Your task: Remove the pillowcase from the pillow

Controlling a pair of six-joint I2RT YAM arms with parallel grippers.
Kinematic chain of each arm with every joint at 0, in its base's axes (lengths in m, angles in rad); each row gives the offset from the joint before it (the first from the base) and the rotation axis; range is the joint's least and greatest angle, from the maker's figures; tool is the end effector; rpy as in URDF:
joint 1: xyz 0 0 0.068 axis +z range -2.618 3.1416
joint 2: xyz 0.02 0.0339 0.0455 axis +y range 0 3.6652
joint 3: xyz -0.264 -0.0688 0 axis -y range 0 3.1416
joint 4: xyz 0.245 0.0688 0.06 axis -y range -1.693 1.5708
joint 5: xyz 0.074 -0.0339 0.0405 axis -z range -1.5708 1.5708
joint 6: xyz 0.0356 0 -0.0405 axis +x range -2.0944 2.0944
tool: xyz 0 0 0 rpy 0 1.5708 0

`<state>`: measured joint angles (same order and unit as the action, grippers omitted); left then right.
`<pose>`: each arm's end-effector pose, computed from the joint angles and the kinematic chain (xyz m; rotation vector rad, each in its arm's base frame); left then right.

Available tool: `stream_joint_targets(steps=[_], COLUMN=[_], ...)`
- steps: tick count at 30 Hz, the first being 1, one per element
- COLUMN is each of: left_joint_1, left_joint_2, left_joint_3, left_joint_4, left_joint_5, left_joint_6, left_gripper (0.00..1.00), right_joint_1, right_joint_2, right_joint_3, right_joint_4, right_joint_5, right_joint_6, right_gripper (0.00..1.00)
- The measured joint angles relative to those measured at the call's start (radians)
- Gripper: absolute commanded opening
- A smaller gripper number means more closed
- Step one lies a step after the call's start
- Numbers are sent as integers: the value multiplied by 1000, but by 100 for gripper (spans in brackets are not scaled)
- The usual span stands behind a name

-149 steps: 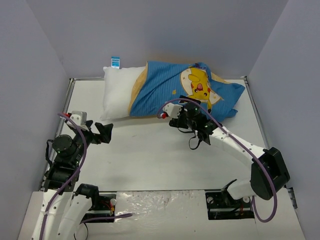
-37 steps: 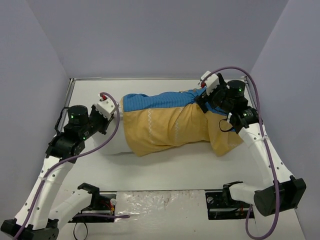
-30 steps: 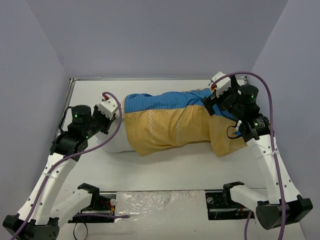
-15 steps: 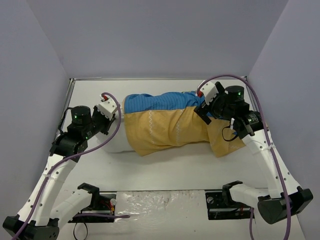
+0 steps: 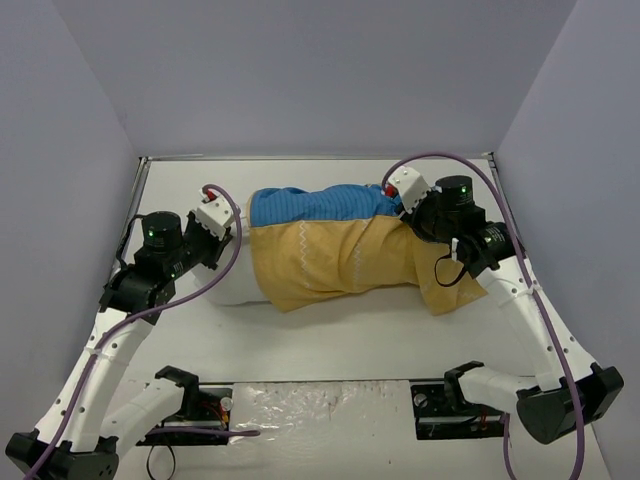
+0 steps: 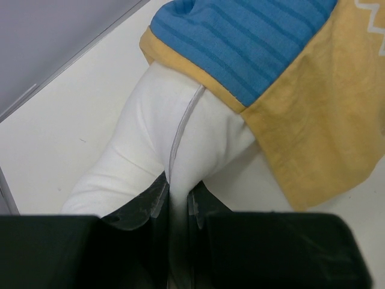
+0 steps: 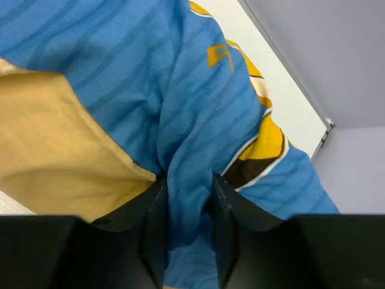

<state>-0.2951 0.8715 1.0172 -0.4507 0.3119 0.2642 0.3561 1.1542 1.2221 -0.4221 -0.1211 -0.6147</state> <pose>0.1754 -0.0647 0.3781 0.7196 1.7286 -0.3135 0.2385 0.0933 0.3935 -0.9680 1.6613 -0.0570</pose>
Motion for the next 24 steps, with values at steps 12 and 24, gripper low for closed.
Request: stream_joint_targets(steps=[12, 24], left_joint_1=[-13, -12], left_joint_2=[8, 13], left_joint_3=[0, -8], left_joint_4=[15, 30], left_joint_5=[55, 56], left_joint_6=[-12, -14], left_gripper=[2, 2], right_joint_1=[-88, -377], right_joint_2=[-63, -87], right_joint_3=[31, -11], right_joint_4=[-32, 55], right_joint_5=[29, 11], right_joint_6=[-72, -167], right_gripper=[0, 0])
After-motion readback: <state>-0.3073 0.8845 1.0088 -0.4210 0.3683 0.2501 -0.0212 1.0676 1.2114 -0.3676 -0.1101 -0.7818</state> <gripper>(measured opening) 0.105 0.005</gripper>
